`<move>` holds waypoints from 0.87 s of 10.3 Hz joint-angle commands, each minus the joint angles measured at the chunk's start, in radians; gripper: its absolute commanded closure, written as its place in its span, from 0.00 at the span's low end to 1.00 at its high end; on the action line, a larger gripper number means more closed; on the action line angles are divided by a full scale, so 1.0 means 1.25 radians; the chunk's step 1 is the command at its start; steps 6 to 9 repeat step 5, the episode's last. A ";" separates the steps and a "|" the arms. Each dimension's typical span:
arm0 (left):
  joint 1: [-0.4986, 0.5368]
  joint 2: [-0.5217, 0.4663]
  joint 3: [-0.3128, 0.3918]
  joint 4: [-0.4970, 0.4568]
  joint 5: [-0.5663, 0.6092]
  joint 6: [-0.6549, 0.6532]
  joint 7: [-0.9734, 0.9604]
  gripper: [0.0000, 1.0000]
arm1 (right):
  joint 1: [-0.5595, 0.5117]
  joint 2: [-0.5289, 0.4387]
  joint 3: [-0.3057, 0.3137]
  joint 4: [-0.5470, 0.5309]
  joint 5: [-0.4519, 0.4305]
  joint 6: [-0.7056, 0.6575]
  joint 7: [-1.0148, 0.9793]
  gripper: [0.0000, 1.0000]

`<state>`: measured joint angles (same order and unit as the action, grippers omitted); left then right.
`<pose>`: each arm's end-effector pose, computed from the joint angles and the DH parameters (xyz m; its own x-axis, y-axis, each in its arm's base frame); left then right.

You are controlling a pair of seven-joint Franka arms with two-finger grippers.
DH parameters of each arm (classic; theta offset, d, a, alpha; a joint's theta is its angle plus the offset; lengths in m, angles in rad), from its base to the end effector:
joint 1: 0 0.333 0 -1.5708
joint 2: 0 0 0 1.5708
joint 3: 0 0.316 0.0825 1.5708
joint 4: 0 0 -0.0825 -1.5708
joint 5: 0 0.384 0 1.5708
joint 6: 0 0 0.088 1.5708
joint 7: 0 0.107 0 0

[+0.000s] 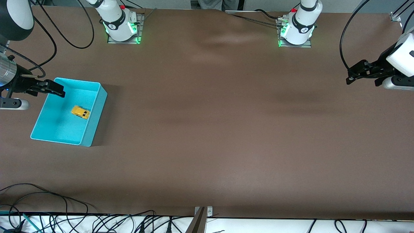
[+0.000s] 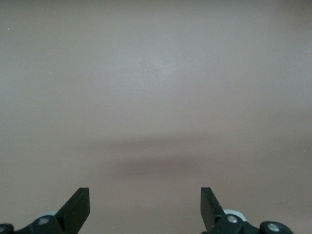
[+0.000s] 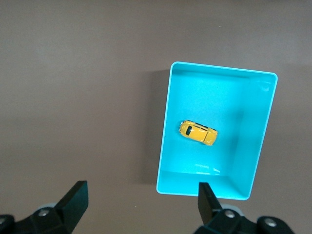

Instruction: Wind up and store yellow beetle car

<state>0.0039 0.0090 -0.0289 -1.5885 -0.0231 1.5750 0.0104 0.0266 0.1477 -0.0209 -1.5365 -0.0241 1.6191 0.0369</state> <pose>0.5567 -0.0163 0.6115 0.9991 -0.0353 -0.0223 -0.0348 -0.9991 0.0236 0.5998 0.0018 0.5595 0.9975 -0.0300 -0.0640 -0.0282 -0.9992 0.0294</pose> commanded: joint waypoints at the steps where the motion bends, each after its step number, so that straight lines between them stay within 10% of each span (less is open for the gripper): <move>1: 0.007 0.014 -0.004 0.028 -0.015 -0.008 -0.002 0.00 | -0.016 -0.021 0.020 -0.020 -0.008 0.014 0.012 0.00; 9: 0.007 0.014 -0.004 0.028 -0.015 -0.008 -0.001 0.00 | -0.016 -0.019 0.024 -0.020 -0.008 0.013 0.012 0.00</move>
